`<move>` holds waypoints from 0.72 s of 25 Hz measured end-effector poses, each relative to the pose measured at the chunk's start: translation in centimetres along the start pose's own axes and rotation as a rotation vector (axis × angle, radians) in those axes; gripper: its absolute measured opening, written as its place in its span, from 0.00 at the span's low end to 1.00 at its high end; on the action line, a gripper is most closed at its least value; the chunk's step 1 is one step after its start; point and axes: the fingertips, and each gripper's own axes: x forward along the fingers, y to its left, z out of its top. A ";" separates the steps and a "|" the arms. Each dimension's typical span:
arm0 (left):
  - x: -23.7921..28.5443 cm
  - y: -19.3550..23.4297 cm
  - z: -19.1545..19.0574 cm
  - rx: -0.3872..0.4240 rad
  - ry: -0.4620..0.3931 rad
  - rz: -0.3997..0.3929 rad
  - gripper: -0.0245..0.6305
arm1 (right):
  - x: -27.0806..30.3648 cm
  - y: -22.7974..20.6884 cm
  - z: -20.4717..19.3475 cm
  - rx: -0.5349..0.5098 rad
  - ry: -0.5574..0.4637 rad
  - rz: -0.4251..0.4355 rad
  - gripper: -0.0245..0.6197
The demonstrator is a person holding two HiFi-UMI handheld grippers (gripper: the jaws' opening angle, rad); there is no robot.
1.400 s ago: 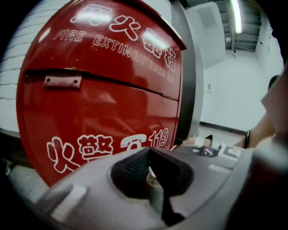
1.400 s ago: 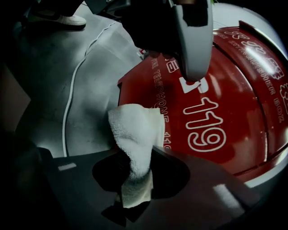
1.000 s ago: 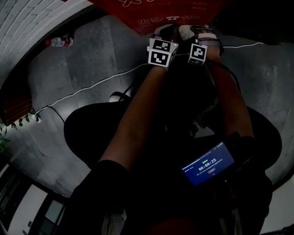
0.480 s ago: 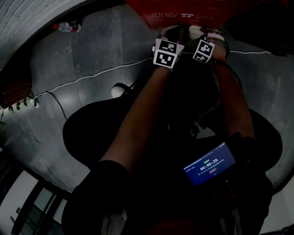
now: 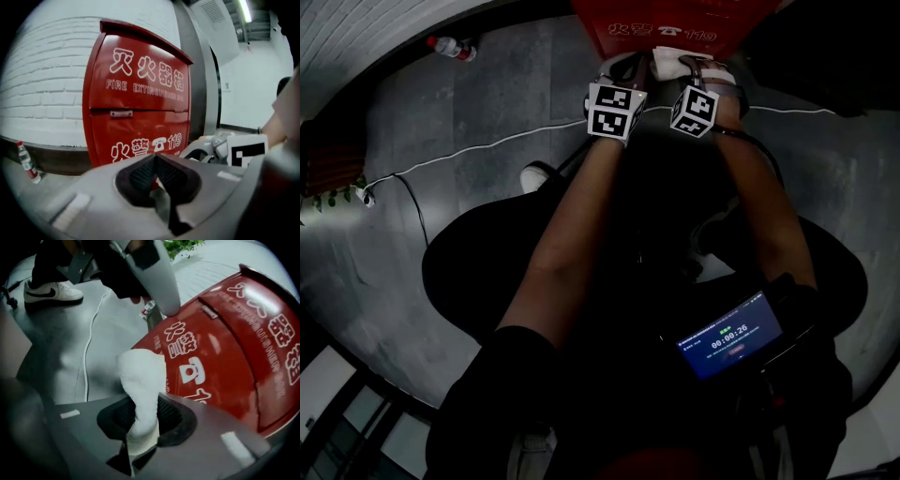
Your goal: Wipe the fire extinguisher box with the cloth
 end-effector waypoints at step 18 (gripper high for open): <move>-13.2 -2.1 19.2 0.061 -0.432 0.004 0.04 | -24.4 -16.4 7.1 0.896 -0.634 -0.184 0.20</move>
